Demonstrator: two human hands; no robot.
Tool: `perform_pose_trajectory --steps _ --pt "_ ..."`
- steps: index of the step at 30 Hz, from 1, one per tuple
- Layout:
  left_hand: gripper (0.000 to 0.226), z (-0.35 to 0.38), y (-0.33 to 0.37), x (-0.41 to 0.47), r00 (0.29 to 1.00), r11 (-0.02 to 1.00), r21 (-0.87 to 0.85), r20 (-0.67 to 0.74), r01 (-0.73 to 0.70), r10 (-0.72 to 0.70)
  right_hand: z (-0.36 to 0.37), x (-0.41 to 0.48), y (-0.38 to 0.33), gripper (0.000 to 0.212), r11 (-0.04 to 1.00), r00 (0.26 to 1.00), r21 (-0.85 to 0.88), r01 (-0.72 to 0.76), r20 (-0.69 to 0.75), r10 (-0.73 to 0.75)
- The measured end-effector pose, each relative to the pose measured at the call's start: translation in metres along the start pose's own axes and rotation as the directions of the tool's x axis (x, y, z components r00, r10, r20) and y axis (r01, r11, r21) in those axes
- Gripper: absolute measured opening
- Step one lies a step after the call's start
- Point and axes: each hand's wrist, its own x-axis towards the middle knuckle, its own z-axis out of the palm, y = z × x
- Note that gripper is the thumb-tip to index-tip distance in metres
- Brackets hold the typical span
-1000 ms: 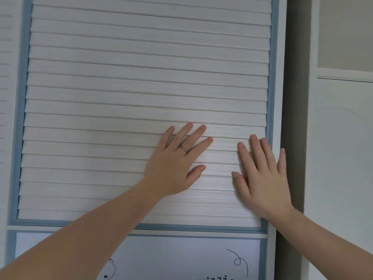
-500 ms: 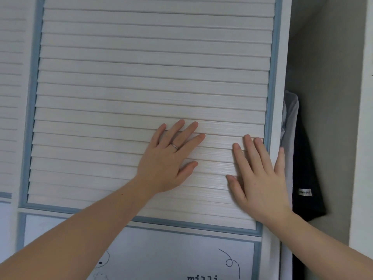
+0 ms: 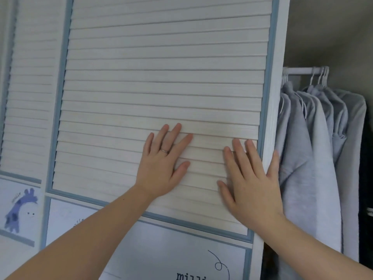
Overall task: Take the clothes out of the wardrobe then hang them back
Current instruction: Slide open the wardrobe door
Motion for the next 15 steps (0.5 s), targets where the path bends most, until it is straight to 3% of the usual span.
perform_pose_trajectory --steps 5,15 --pt "0.062 -0.006 -0.028 -0.02 0.982 0.985 -0.01 0.07 0.174 -0.173 0.004 0.018 -0.04 0.071 0.997 0.998 0.043 0.059 -0.002 -0.059" --pt "0.064 -0.017 -0.082 -0.057 0.88 0.884 -0.051 0.137 0.465 -0.455 0.014 0.054 -0.12 0.066 0.97 0.98 0.133 0.201 -0.039 -0.198"
